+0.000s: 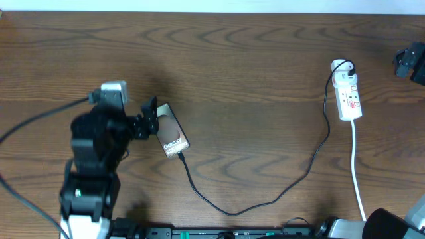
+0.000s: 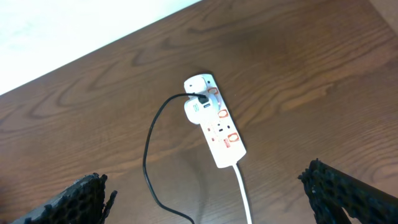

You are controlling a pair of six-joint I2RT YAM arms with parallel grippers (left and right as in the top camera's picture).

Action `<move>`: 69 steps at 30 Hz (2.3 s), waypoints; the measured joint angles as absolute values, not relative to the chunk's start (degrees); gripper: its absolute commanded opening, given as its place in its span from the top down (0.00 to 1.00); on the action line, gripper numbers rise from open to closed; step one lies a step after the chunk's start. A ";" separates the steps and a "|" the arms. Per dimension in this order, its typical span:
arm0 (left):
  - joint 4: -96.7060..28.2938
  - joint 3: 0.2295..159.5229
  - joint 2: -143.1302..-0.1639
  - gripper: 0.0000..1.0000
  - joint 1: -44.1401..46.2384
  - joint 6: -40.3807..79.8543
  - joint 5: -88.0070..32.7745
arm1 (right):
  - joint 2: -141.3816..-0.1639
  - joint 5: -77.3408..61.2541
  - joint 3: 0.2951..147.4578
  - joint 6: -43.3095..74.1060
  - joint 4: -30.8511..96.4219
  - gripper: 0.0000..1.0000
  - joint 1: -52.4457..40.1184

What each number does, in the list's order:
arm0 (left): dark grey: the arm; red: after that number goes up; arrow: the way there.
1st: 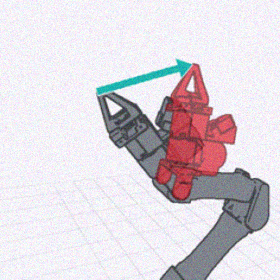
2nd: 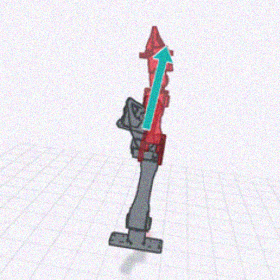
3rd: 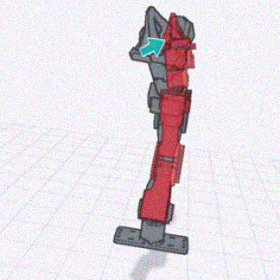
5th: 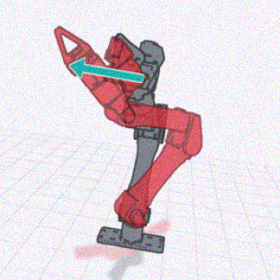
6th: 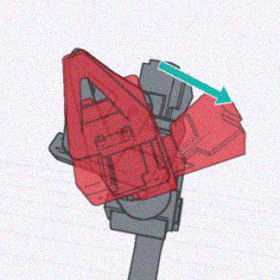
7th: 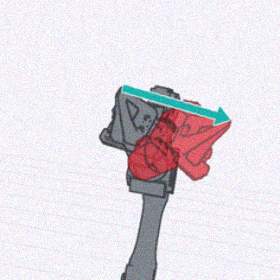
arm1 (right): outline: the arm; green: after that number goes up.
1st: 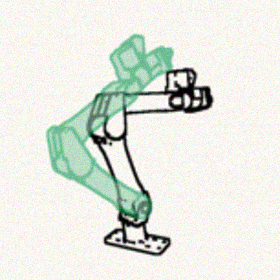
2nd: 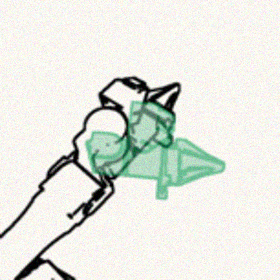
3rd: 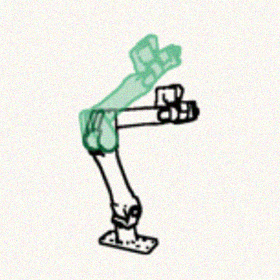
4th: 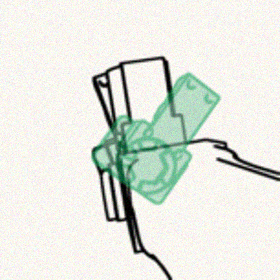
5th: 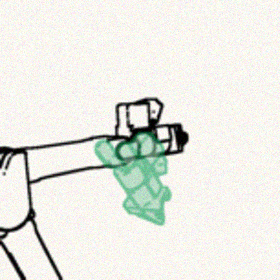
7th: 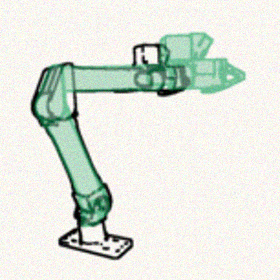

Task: Plug charger to phone and switch on socket

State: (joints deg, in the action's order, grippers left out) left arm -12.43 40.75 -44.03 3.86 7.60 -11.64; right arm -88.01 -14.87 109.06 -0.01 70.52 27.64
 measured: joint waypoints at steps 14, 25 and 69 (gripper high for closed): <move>19.99 12.32 -19.53 0.12 1.61 5.98 -10.66 | -88.01 -14.74 109.06 0.01 70.50 0.01 27.66; 14.24 0.34 -6.28 0.12 -1.69 4.62 -10.02 | -88.01 -14.72 109.06 0.01 70.50 0.01 27.64; -0.80 0.84 -0.62 0.12 -2.96 -1.52 -8.64 | -88.01 -14.70 109.03 0.03 70.52 0.01 27.64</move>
State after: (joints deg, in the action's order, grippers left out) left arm -0.80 0.84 -0.62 -2.96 -1.52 -8.64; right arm -88.01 -14.70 109.03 0.03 70.52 27.64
